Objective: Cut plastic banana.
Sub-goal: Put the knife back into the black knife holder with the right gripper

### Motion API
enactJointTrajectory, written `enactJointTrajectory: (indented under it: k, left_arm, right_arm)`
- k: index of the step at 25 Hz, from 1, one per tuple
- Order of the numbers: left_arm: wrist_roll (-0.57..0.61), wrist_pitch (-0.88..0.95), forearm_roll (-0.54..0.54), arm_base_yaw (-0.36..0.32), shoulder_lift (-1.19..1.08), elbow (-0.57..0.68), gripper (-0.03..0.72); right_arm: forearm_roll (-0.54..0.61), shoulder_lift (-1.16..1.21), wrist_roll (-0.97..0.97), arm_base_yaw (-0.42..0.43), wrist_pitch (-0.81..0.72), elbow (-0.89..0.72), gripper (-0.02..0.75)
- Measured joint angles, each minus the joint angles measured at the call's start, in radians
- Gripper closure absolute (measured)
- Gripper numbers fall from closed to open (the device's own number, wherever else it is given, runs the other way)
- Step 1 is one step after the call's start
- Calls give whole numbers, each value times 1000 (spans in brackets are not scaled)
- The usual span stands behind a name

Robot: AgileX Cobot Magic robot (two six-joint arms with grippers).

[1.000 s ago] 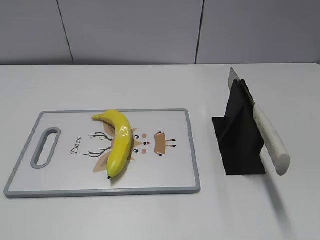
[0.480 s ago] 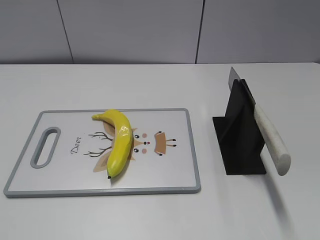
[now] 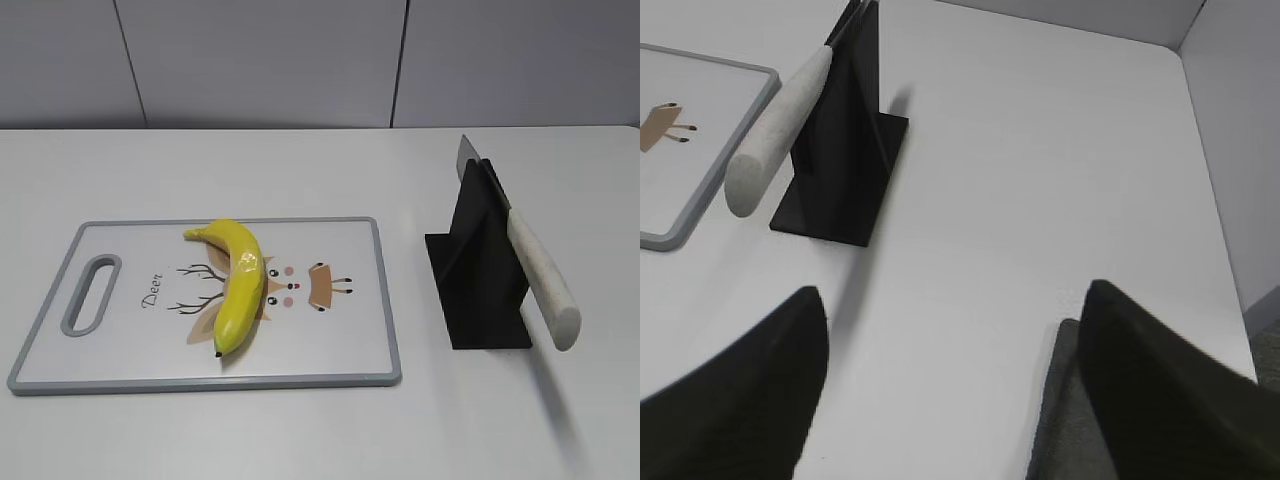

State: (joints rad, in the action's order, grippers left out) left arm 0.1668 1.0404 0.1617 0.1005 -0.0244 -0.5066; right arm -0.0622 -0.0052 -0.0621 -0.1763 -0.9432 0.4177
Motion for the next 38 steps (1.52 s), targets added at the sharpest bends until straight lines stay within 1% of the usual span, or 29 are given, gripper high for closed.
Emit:
enactJointTrajectory:
  k: [9, 22, 27, 38]
  left_arm:
    - [0, 0, 0, 0, 0, 0, 137]
    - [0, 0, 0, 0, 0, 0, 137]
    - [0, 0, 0, 0, 0, 0, 137]
    - [0, 0, 0, 0, 0, 0, 137]
  right_arm:
    - [0, 0, 0, 103, 0, 0, 146]
    - [1, 0, -1, 106, 0, 0, 146]
    - [32, 0, -1, 106, 0, 0, 146]
    - [52, 0, -1, 106, 0, 0, 146]
